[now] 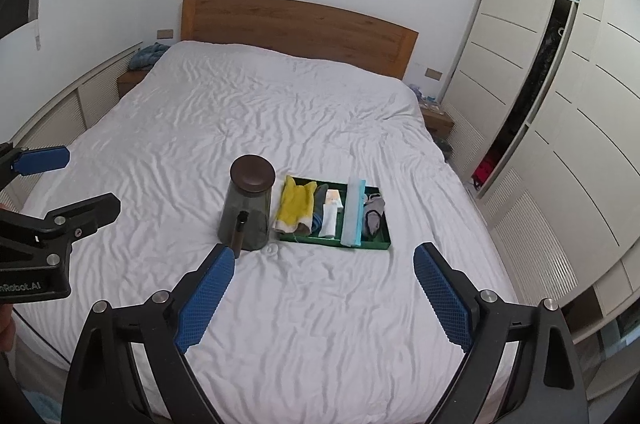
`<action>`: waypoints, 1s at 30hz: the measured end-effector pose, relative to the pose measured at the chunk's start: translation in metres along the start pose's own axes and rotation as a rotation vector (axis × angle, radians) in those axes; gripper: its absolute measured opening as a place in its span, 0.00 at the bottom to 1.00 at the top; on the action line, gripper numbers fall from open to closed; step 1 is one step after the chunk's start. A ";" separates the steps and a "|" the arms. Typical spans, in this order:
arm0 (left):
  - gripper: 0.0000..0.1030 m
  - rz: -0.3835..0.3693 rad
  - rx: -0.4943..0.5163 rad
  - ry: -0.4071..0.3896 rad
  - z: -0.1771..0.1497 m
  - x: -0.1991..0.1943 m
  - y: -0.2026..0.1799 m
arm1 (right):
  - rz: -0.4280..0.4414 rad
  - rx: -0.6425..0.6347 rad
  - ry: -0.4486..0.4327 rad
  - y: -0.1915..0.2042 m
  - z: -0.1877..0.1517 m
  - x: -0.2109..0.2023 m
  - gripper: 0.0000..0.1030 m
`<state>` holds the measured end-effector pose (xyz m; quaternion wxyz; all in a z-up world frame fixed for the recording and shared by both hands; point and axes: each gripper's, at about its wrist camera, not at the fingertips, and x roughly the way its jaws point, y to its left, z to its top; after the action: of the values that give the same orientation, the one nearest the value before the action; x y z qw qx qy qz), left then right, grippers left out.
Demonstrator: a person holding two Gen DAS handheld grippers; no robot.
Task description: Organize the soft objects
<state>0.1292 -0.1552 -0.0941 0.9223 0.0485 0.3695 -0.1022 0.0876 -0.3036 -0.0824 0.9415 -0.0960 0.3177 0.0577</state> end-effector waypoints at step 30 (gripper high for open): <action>0.84 0.042 -0.025 -0.037 0.010 0.002 0.011 | 0.092 -0.066 0.007 0.003 0.026 0.038 0.90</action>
<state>0.1397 -0.1464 -0.0880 0.9314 0.0429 0.3527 -0.0789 0.1325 -0.2937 -0.0862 0.9330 -0.1124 0.3232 0.1111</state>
